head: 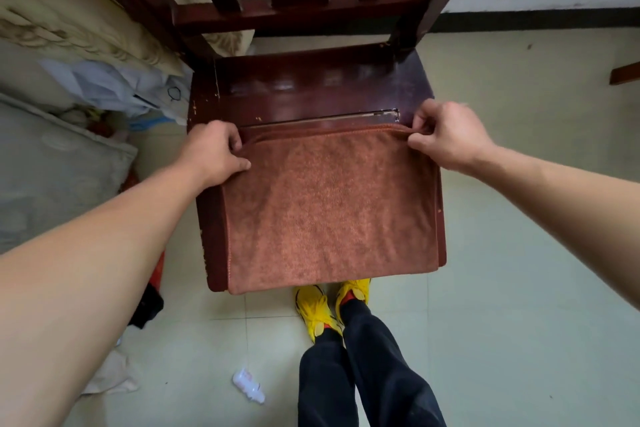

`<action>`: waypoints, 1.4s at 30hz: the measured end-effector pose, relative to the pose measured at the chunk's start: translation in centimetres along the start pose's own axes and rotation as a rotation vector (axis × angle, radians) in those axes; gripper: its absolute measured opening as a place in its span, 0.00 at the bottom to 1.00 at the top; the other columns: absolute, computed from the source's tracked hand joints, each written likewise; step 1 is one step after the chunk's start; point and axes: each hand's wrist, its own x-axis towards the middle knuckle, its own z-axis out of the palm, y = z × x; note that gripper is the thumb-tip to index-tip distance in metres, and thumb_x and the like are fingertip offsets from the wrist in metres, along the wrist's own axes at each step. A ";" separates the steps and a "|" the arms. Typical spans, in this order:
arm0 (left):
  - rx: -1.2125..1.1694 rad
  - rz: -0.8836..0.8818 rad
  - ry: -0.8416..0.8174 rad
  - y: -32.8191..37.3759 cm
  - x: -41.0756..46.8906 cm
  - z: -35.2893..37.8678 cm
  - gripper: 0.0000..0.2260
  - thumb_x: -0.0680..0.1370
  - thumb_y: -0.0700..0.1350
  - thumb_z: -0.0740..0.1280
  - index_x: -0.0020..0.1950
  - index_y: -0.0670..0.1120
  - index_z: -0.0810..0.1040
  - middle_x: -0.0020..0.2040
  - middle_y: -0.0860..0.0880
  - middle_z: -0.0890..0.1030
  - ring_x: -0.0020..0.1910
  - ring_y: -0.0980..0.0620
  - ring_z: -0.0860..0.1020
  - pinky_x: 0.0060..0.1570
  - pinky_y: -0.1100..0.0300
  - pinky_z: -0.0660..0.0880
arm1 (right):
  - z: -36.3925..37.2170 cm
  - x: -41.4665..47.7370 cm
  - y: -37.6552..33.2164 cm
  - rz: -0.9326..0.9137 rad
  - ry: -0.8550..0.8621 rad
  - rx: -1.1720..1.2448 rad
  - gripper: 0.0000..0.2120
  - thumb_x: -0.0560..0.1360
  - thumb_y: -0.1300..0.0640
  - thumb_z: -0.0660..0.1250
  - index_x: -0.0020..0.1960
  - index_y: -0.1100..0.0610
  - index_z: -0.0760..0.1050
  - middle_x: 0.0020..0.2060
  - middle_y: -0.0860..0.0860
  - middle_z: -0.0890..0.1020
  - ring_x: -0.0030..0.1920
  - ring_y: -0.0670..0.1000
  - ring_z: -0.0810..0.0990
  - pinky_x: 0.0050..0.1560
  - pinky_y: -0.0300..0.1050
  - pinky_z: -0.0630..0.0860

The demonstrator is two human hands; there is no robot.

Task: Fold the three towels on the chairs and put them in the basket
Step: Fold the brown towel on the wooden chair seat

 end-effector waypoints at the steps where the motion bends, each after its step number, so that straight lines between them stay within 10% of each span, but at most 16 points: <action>1: -0.038 -0.002 0.004 -0.1 0.0 0.0 0.11 0.68 0.45 0.78 0.40 0.45 0.76 0.39 0.45 0.79 0.42 0.43 0.78 0.39 0.60 0.66 | 0.1 0.1 0.2 0.015 0.004 0.074 0.05 0.67 0.58 0.70 0.40 0.53 0.74 0.32 0.45 0.77 0.37 0.52 0.76 0.38 0.44 0.72; 8: -0.316 -0.024 0.203 -0.3 1.5 -3.0 0.04 0.73 0.39 0.72 0.45 0.44 0.79 0.41 0.44 0.78 0.36 0.47 0.76 0.28 0.64 0.71 | -1.7 3.1 -0.1 0.036 0.139 0.246 0.11 0.69 0.61 0.71 0.39 0.49 0.71 0.40 0.52 0.80 0.41 0.53 0.78 0.41 0.46 0.76; 12: -0.350 -0.127 0.263 -0.2 3.8 -3.7 0.05 0.74 0.42 0.71 0.49 0.44 0.81 0.46 0.44 0.80 0.48 0.44 0.80 0.52 0.51 0.78 | -2.0 5.5 -1.3 0.020 0.161 0.117 0.10 0.72 0.60 0.69 0.48 0.49 0.71 0.46 0.51 0.78 0.46 0.54 0.76 0.45 0.45 0.73; 25: -0.111 -0.246 0.469 1.7 -2.9 1.8 0.19 0.72 0.45 0.71 0.61 0.45 0.72 0.62 0.39 0.71 0.63 0.38 0.69 0.61 0.46 0.66 | 1.5 -2.2 2.3 0.230 0.270 0.095 0.16 0.73 0.46 0.69 0.57 0.52 0.73 0.53 0.52 0.78 0.52 0.55 0.79 0.52 0.51 0.75; 36: -0.817 -0.960 0.159 -3.7 -17.2 12.6 0.18 0.72 0.56 0.73 0.40 0.41 0.76 0.47 0.38 0.82 0.49 0.39 0.80 0.53 0.50 0.76 | 10.7 -17.4 6.7 0.873 -0.067 0.846 0.15 0.71 0.70 0.64 0.55 0.57 0.76 0.49 0.53 0.80 0.48 0.52 0.78 0.43 0.47 0.76; 42: -1.402 -0.933 -0.130 -6.4 -15.9 14.9 0.33 0.70 0.50 0.76 0.72 0.47 0.67 0.69 0.46 0.72 0.68 0.45 0.70 0.57 0.49 0.73 | 11.8 -17.5 6.5 0.920 -0.201 1.194 0.11 0.72 0.63 0.70 0.53 0.55 0.74 0.50 0.51 0.82 0.57 0.49 0.80 0.44 0.45 0.78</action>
